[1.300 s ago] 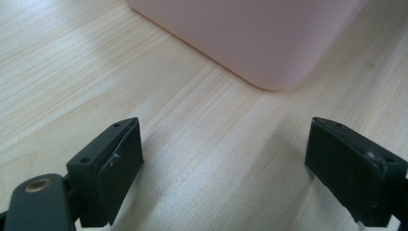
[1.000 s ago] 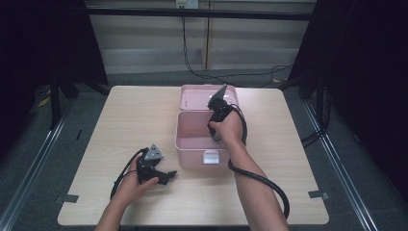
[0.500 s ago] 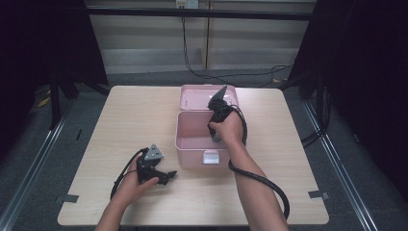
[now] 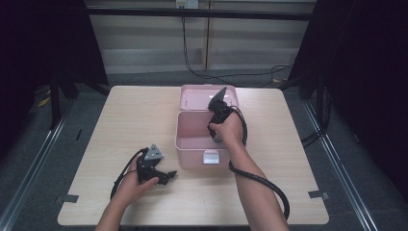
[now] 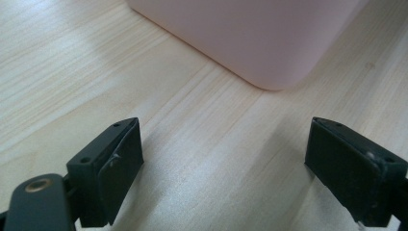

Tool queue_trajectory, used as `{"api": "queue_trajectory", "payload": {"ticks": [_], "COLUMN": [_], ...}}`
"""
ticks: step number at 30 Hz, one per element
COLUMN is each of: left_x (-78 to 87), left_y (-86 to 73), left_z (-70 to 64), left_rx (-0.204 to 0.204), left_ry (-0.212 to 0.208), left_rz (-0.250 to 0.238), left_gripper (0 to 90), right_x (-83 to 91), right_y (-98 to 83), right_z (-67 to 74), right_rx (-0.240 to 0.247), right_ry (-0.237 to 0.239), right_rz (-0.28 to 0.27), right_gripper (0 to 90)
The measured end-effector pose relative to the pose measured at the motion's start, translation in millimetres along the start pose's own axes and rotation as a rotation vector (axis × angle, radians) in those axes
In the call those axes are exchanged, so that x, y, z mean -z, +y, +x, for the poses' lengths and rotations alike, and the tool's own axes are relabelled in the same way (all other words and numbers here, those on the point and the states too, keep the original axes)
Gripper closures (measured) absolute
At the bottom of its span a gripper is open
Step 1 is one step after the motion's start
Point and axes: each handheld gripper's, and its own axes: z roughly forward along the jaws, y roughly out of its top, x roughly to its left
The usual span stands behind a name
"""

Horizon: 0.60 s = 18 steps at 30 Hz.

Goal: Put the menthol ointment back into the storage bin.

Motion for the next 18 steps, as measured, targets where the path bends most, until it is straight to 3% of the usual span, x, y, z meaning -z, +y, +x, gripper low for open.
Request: {"api": "queue_trajectory", "payload": {"ticks": [18], "left_x": [0.1], "left_y": [0.0], "left_z": [0.1], "left_rx": [-0.002], "left_ry": [0.000], "left_rz": [0.002], "left_gripper": [12.5], "right_x": [14.0], "right_y": [-2.2], "right_z": [-1.2], "right_rx": [-0.011], "right_ry": [-0.012], "right_rz": [-0.009], "right_gripper": [38.7]}}
